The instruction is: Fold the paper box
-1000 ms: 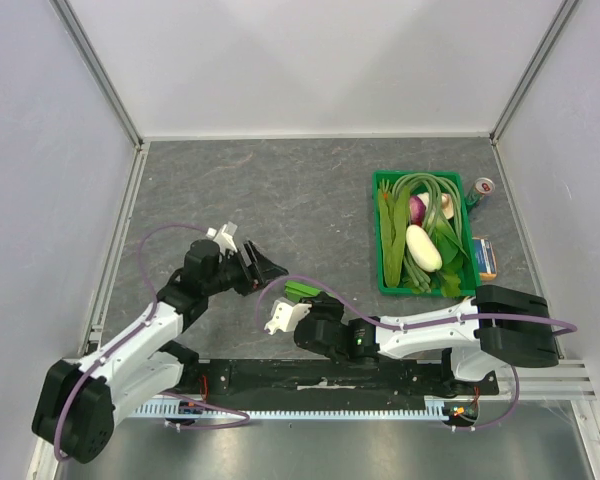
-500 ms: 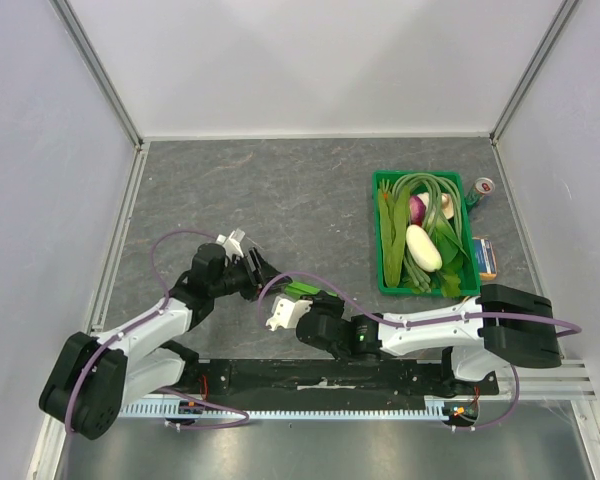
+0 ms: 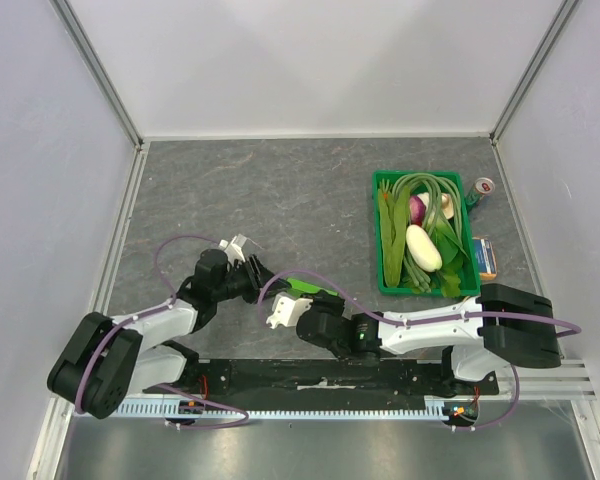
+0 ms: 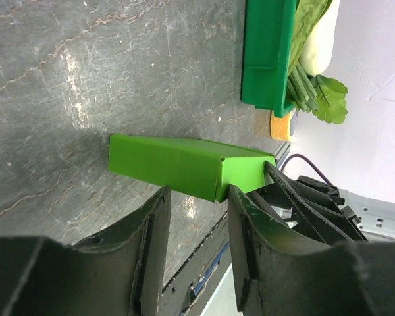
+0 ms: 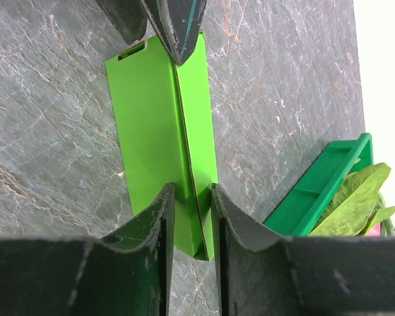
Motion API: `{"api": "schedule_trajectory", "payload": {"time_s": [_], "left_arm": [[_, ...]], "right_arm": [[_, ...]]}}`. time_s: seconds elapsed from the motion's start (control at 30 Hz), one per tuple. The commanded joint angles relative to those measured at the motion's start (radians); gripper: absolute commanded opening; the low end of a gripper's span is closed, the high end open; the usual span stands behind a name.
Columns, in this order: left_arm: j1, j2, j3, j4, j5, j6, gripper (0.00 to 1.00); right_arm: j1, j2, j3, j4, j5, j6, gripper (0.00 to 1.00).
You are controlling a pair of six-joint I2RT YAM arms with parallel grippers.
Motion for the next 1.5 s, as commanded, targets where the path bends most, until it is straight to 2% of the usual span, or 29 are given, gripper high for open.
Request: {"api": "schedule_trajectory", "payload": {"time_s": [0.0, 0.27, 0.3, 0.4, 0.53, 0.6, 0.77, 1.07, 1.17, 1.2, 1.3, 1.4, 1.43, 1.47], "left_arm": [[0.002, 0.051, -0.061, 0.020, -0.060, 0.030, 0.45], [0.004, 0.064, -0.115, 0.031, -0.101, 0.013, 0.42], [0.004, 0.062, -0.107, 0.045, -0.088, 0.017, 0.44], [0.002, 0.010, -0.067, 0.024, -0.025, 0.030, 0.65], [0.004, -0.093, 0.049, -0.135, -0.014, 0.073, 0.75], [0.010, -0.116, 0.095, -0.161, -0.009, 0.074, 0.76], [0.029, -0.085, 0.108, -0.132, 0.024, 0.056, 0.76], [0.032, 0.063, 0.020, -0.012, 0.011, 0.054, 0.65], [0.032, 0.131, 0.005, 0.025, -0.003, 0.065, 0.49], [0.032, 0.142, -0.001, 0.036, -0.006, 0.062, 0.47], [0.032, 0.145, -0.017, 0.046, -0.017, 0.060, 0.43], [0.032, 0.140, -0.018, 0.030, -0.022, 0.071, 0.41], [0.032, 0.137, -0.018, 0.027, -0.025, 0.074, 0.41], [0.032, 0.139, -0.020, 0.023, -0.028, 0.079, 0.40]], "right_arm": [[0.002, 0.000, -0.012, -0.012, -0.067, 0.021, 0.25], [-0.011, -0.018, -0.014, -0.012, -0.090, 0.062, 0.29], [-0.014, -0.026, -0.017, -0.012, -0.099, 0.067, 0.30], [-0.028, -0.047, -0.034, 0.012, -0.131, 0.070, 0.31], [-0.037, -0.046, -0.031, 0.009, -0.134, 0.061, 0.30], [-0.037, -0.043, -0.029, 0.009, -0.137, 0.058, 0.29], [-0.037, -0.032, -0.024, 0.009, -0.142, 0.056, 0.28], [-0.038, -0.041, -0.027, 0.009, -0.137, 0.058, 0.28], [-0.038, -0.040, -0.024, 0.006, -0.136, 0.072, 0.29], [-0.040, -0.046, -0.024, 0.005, -0.133, 0.078, 0.29], [-0.066, -0.072, -0.014, -0.003, -0.120, 0.154, 0.43], [-0.121, -0.145, 0.025, -0.115, -0.162, 0.294, 0.60], [-0.142, -0.173, 0.037, -0.159, -0.197, 0.327, 0.70], [-0.194, -0.200, 0.042, -0.182, -0.294, 0.401, 0.74]]}}
